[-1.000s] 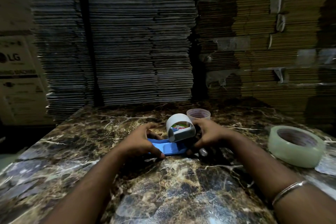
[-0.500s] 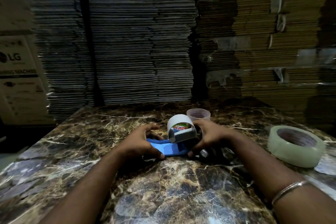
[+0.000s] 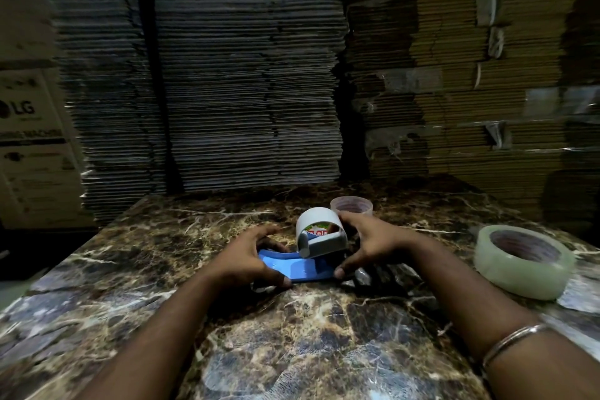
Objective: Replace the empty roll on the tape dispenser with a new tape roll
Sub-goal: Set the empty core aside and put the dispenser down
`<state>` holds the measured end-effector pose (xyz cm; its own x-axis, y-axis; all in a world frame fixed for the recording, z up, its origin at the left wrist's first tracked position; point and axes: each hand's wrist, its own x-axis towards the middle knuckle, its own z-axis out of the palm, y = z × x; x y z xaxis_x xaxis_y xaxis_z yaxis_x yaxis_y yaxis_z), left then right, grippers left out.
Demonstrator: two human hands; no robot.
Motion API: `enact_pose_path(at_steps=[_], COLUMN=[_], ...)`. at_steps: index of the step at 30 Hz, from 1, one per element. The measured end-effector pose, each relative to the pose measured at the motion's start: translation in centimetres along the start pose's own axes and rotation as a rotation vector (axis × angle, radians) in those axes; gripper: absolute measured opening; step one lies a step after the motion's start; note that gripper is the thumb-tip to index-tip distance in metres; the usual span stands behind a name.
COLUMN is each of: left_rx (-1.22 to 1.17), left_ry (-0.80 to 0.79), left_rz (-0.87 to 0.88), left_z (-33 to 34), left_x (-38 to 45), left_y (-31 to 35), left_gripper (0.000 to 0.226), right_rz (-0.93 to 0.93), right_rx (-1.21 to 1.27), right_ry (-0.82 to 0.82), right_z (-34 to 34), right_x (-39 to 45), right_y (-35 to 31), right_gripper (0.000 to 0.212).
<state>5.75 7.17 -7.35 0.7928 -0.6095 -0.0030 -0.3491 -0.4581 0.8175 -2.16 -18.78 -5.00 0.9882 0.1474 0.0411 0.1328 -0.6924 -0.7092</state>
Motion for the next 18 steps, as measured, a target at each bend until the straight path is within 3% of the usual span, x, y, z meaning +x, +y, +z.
enact_pose_path(at_steps=[2,4,6,8,11,14,18], left_rx=[-0.002,-0.167,-0.326,-0.29,-0.029,-0.035,-0.047], left_ry=[-0.03,0.019,0.158,0.341,0.562,0.695,0.748], left_rz=[0.025,0.034,0.072,0.149,0.303,0.434,0.536], left_z=[-0.2,-0.2,-0.4,-0.5,-0.5,0.3,1.9], left_x=[0.0,0.0,0.1,0.1,-0.3,-0.7,-1.0], left_y=[0.2,0.9,1.3,1.4,1.4,3.4,6.7], left_gripper=[0.113,0.112,0.1,0.089,0.07,0.058,0.047], right_rz=[0.002,-0.023,-0.072,-0.132,-0.25,-0.306,-0.3], right_rx=[-0.017,0.068,0.247,0.321,0.175,0.01,-0.187], right_ry=[0.025,0.042,0.089,0.21,0.453,0.654,0.88], right_z=[-0.5,-1.0,-1.3,-1.4,-1.5,-1.5,-1.6], right_x=[-0.1,-0.4,-0.4,-0.5,-0.7,-1.0,-0.7], right_y=[0.3,0.6,0.5,0.1,-0.4,-0.9,-0.7], right_gripper=[0.086,0.084,0.083,0.079,0.059,0.047,0.048])
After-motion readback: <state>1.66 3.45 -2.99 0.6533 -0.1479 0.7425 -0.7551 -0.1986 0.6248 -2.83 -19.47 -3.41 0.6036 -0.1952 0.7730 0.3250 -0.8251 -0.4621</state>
